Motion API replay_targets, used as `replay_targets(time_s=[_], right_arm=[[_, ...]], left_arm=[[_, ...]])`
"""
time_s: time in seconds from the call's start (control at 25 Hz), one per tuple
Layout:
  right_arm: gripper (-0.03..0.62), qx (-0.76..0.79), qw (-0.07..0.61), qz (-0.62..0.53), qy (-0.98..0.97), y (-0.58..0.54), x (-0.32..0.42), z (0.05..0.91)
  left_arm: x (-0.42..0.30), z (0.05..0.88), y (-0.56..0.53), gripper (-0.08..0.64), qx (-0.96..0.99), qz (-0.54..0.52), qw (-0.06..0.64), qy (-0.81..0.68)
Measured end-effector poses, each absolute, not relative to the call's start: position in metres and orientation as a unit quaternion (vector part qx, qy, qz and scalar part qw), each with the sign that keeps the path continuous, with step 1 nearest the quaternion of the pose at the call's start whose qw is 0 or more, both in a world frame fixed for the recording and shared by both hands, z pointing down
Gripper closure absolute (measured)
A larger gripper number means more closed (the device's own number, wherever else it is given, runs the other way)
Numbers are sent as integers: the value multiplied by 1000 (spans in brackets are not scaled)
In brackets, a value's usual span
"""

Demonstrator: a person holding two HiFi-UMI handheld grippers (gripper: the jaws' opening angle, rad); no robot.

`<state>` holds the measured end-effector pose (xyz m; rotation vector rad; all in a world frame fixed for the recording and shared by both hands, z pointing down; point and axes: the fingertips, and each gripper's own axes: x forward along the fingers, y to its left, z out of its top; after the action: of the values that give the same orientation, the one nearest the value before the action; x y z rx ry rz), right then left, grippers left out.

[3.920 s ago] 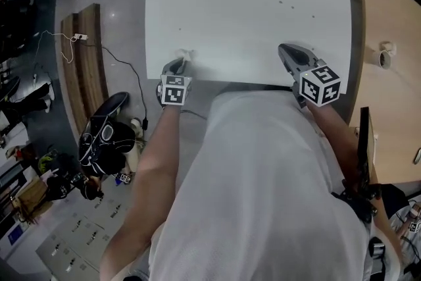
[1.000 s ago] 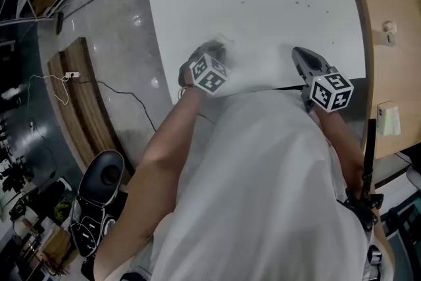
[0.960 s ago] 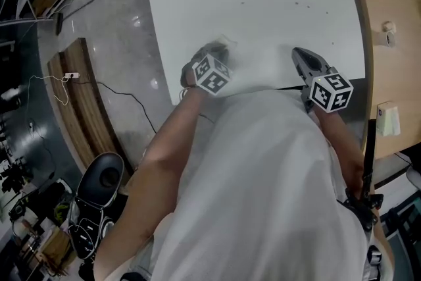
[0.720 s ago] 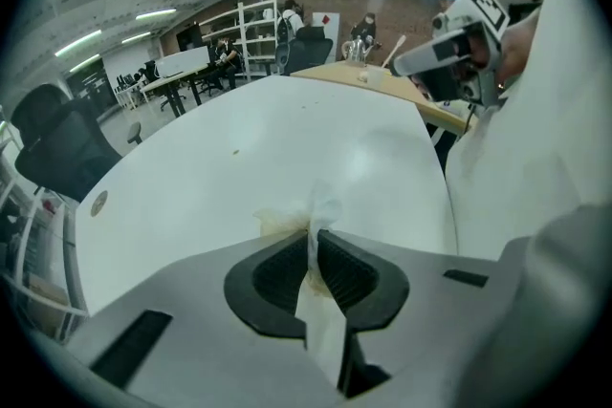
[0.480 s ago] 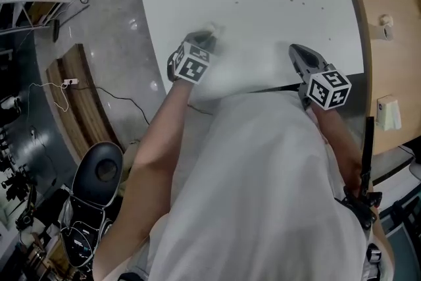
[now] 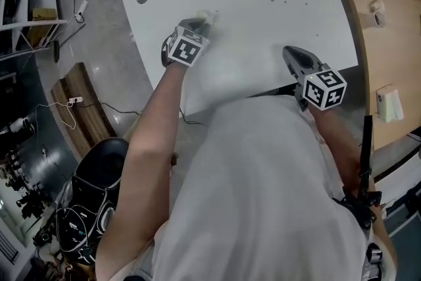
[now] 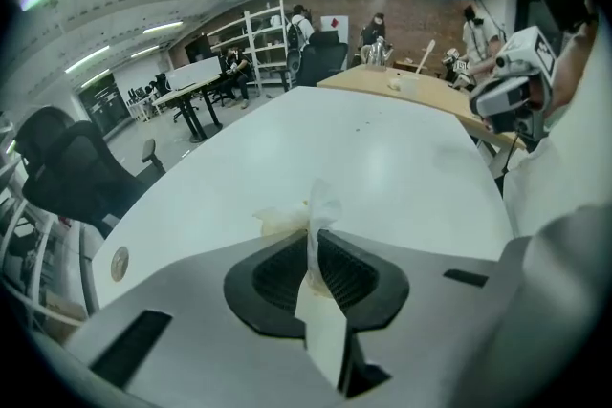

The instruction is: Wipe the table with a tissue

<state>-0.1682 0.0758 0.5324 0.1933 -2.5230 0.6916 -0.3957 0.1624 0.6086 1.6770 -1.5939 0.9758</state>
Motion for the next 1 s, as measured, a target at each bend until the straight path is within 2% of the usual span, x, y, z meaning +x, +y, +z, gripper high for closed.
replay_targets(time_s=[0.44,1.0], right_arm=[[572,102,249,275,-923,55,-134,539],[572,104,261,271,-921,15,-88,541]], left_arm=[[-421,634,140,522,605,417,330,-592],[-409,638,123,523,604,437,340,-573]])
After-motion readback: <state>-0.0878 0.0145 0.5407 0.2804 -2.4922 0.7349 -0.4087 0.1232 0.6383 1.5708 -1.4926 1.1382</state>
